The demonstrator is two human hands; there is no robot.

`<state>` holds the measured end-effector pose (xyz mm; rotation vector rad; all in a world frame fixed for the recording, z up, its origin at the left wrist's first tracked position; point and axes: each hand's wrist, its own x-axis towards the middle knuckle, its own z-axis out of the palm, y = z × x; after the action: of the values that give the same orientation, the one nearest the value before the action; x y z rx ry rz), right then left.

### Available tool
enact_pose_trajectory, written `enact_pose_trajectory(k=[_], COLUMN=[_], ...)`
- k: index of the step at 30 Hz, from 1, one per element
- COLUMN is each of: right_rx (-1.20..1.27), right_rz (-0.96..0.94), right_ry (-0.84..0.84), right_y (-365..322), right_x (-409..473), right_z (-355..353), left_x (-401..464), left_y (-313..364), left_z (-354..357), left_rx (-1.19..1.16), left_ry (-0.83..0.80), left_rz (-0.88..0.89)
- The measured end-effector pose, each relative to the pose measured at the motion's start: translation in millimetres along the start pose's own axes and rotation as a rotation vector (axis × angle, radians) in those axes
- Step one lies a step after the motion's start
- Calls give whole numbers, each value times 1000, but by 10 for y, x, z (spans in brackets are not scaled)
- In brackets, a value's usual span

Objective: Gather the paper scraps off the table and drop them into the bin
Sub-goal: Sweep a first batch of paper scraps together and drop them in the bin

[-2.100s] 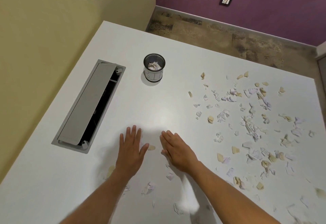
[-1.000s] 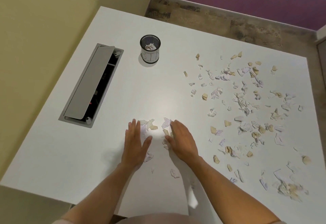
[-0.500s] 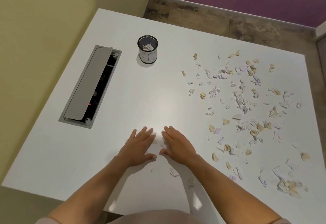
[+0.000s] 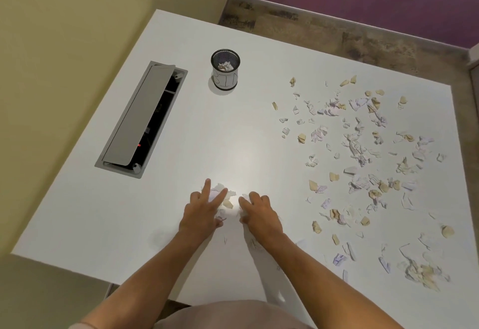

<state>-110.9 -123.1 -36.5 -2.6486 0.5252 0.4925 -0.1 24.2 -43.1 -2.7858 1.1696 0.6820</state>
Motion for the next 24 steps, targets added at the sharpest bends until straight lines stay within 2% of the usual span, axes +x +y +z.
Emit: enact_pose_trajectory(k=[3,5,10,13,16,19,24], right_rx=[110,71,93,118,132,397,781], right_rz=[9,-21,-16,-26,-46,85,284], right_ry=[40,49,43,63,129,162,266], right_y=[-43,-50,-52,-48,-32,-6,116], right_x=[-47,-48,-32,-12,22,69,186], right_z=[28,44,-2,-18,-23,-83,-258], left_x=[50,59,69,109,134,175,302], left_y=[58,87,88,97,113,122,132], left_z=[15,27,106,114,82,30,-137], left_rx=[-55,-136,-329,-292,-376,-513,-1041], left_ry=[-49,-55,17,57,96,92,40], left_rz=[45,77,97,150,149,62,-166])
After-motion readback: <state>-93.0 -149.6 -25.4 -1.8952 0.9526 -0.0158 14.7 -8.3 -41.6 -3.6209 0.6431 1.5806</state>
